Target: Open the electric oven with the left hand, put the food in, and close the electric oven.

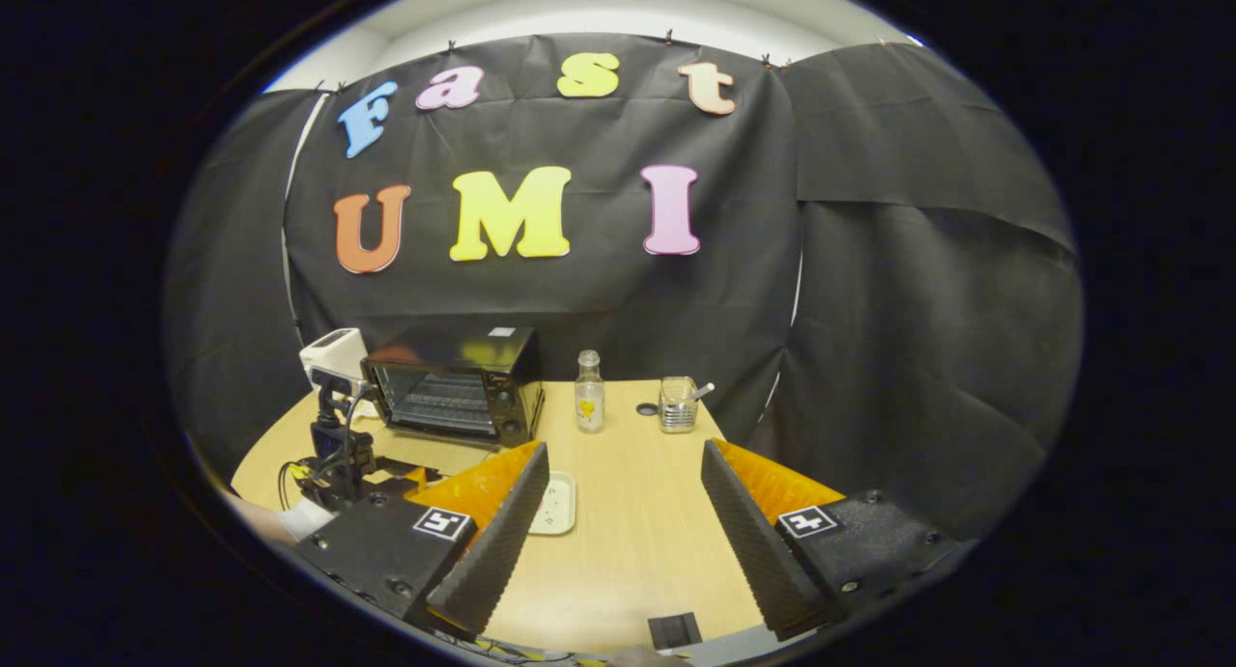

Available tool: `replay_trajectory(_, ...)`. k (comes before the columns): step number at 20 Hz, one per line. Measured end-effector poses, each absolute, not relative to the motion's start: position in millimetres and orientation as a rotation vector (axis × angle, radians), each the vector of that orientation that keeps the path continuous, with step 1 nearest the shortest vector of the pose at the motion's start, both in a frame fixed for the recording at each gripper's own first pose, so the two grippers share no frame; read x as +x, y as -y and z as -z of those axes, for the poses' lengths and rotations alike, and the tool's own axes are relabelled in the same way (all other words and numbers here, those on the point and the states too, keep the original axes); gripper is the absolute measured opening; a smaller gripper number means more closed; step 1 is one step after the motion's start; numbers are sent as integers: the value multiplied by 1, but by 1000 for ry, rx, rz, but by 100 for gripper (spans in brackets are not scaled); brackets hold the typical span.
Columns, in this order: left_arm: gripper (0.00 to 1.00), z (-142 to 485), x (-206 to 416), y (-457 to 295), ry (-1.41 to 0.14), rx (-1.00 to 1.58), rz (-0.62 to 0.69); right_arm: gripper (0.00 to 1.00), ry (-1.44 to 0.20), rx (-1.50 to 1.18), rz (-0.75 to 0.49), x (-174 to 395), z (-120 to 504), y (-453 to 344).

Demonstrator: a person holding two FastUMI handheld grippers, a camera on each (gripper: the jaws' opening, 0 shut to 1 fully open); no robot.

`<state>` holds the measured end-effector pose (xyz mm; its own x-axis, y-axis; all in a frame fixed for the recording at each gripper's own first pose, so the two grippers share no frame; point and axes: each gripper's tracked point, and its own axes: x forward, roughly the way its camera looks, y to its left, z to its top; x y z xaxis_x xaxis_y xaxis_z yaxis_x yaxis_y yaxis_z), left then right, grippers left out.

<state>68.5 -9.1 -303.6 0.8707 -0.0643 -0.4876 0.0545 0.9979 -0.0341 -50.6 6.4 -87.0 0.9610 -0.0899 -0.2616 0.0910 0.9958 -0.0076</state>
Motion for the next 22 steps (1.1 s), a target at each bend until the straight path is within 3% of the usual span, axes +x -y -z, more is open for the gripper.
replay_trajectory(3,97,328,64,11,-586,-46,62,96,-284,2,85,-50,95,-8)
replay_trajectory(9,97,319,65,10,-559,-45,60,100,-332,11,76,-48,123,-7)
replay_trajectory(10,97,313,64,10,-538,-47,63,96,-329,10,78,-46,125,-6)
replay_trajectory(20,97,207,-5,-15,-346,-8,37,99,-488,3,-69,21,206,-27)
replay_trajectory(22,96,177,-18,-22,-305,-2,14,93,-541,38,-104,36,228,-32)
